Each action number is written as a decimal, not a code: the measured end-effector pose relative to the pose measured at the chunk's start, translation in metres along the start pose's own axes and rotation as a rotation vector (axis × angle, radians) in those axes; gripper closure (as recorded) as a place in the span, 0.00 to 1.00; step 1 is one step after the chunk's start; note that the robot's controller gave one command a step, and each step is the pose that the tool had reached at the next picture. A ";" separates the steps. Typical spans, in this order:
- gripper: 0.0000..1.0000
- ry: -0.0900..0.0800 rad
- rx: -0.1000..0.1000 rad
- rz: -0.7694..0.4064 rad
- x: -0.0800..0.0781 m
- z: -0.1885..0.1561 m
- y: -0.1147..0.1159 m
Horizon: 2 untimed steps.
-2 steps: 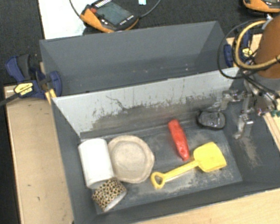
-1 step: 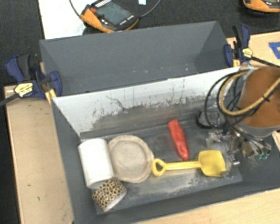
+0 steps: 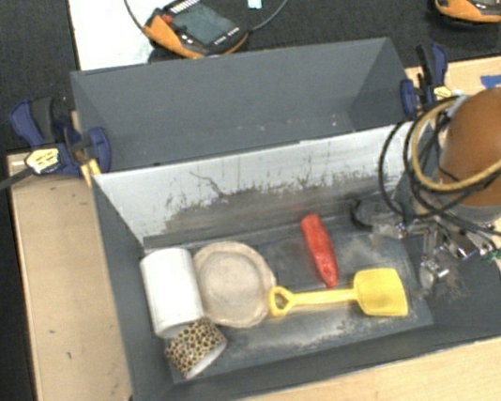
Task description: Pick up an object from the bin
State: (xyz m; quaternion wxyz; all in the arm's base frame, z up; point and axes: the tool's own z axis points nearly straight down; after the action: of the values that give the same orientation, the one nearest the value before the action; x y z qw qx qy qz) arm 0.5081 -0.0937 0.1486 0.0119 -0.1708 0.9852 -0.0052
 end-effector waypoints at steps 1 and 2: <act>0.00 0.020 -0.010 0.314 0.017 0.048 0.023; 0.00 -0.007 0.002 0.001 0.022 0.076 0.032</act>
Offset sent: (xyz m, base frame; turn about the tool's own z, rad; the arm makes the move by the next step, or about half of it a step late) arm -0.0321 0.0217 -0.0786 0.0005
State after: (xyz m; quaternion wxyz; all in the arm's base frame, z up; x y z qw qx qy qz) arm 0.4788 -0.0716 0.0716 0.0158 -0.1704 0.9852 -0.0057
